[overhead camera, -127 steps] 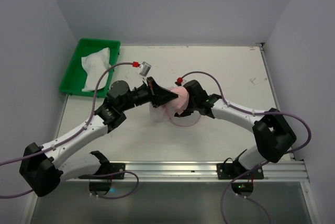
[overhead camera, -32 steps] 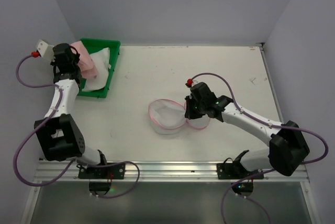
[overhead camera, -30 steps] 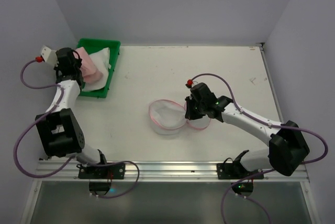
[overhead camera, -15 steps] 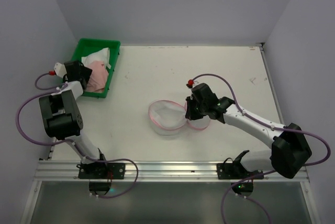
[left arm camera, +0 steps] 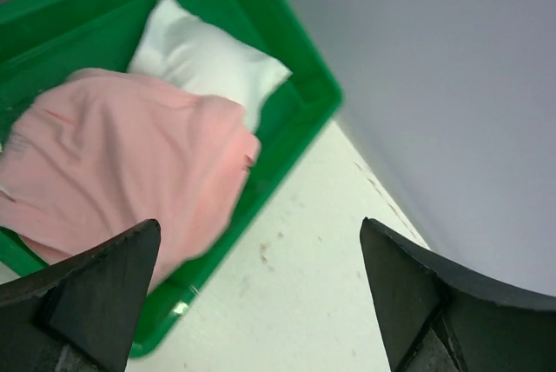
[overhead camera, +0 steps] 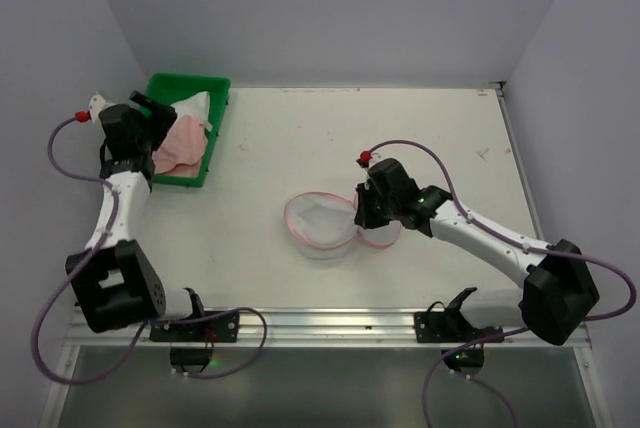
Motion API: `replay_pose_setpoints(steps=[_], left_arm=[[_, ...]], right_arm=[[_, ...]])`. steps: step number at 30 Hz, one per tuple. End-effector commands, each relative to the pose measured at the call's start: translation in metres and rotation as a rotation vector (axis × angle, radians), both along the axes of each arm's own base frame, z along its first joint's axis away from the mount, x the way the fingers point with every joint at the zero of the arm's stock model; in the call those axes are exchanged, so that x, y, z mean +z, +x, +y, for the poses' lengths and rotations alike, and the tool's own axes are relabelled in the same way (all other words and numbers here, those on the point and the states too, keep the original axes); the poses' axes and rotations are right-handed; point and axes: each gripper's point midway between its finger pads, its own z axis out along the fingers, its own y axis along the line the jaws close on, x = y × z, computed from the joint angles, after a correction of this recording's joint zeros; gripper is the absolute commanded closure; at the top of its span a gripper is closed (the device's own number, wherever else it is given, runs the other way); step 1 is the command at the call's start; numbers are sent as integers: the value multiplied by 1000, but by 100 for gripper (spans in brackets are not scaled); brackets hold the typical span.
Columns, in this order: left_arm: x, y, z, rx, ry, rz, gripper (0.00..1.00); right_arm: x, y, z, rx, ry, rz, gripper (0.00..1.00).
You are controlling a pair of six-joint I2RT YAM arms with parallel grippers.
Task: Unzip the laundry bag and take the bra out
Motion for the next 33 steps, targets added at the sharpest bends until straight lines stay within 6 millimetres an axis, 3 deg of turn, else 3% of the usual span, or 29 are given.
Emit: replay_pose_setpoints(steps=[1,2,3,4,5,6,7,11,13,16,17,20,21,23,24,26,28,31,33], left_arm=[[27,-33,-72,-268,61,-20,0],[37,-43,-91,-323,81,-40,0],[24,-55,-111,-382,83,1,1],[19,-65,-147,-496,96,9,2],[17,-78,-170,-568,96,7,3],[-7,-93,-186,-625,72,66,3],[-17,-110,-215,-725,41,86,4],[-69,-162,-263,-869,-30,210,8],[-85,-181,-286,-930,-52,233,9],[-88,-193,-313,-983,-64,220,11],[-89,-193,-319,-992,-59,223,11],[-93,-191,-332,-1002,-35,232,13],[-96,-186,-329,-966,-21,237,14],[-106,-186,-327,-928,-10,257,21],[-108,-182,-325,-895,-11,252,25],[-117,-177,-319,-847,1,272,35],[-121,-171,-314,-807,18,275,43],[-127,-165,-308,-760,43,289,60],[-131,-163,-296,-700,71,303,67]], right_arm=[[13,13,7,23,11,-57,96],[10,14,7,23,4,-47,94],[9,15,8,22,0,-46,88],[10,15,9,21,-2,-42,84],[9,17,10,17,-7,-34,81],[9,18,10,12,-9,-31,77],[12,20,12,7,-4,-35,70],[14,27,16,2,-13,-38,52],[15,32,15,-17,-36,-29,45],[23,38,11,-64,-39,-30,37],[26,38,10,-79,-30,-31,27],[39,40,-4,-171,17,-33,12],[32,36,-12,-201,16,-15,9],[32,38,-33,-306,53,8,7],[16,30,-44,-342,41,49,7],[7,29,-68,-453,77,94,7],[-17,20,-92,-556,94,178,9],[-33,13,-106,-611,149,231,11],[-36,12,-97,-581,216,250,12]])
